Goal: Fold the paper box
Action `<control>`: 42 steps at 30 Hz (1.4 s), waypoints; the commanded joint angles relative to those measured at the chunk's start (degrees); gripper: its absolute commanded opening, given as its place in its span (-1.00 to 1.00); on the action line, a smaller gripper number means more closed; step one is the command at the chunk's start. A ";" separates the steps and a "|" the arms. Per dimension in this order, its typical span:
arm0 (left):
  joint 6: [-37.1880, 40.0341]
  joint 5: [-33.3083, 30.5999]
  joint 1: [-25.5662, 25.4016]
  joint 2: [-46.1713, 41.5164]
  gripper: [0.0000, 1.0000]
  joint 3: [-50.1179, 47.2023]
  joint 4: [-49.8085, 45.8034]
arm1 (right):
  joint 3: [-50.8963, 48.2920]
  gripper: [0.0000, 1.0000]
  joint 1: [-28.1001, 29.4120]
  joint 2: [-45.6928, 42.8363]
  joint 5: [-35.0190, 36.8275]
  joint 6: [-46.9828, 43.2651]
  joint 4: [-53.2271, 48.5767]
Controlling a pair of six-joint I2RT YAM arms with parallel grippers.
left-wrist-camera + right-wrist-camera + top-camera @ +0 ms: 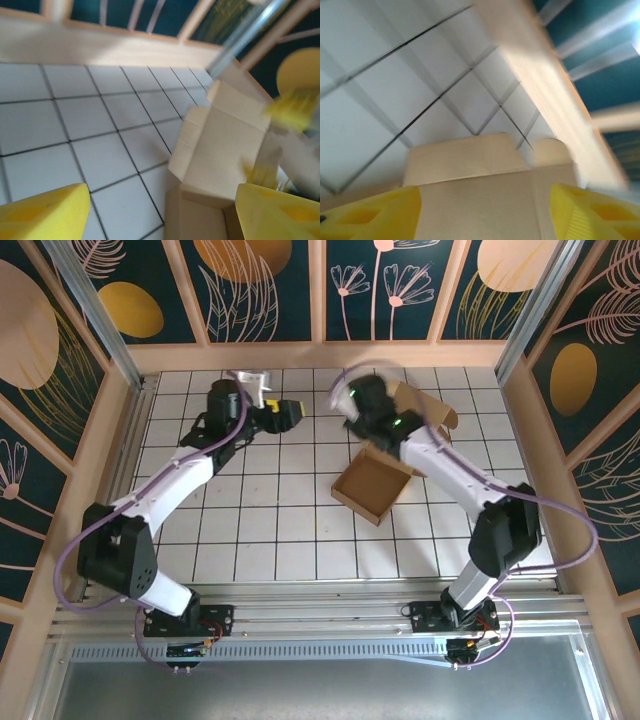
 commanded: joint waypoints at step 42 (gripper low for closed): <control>-4.51 -20.12 -8.11 3.10 0.53 1.73 -10.95 | -16.25 -0.35 -8.96 9.51 -12.88 34.49 20.67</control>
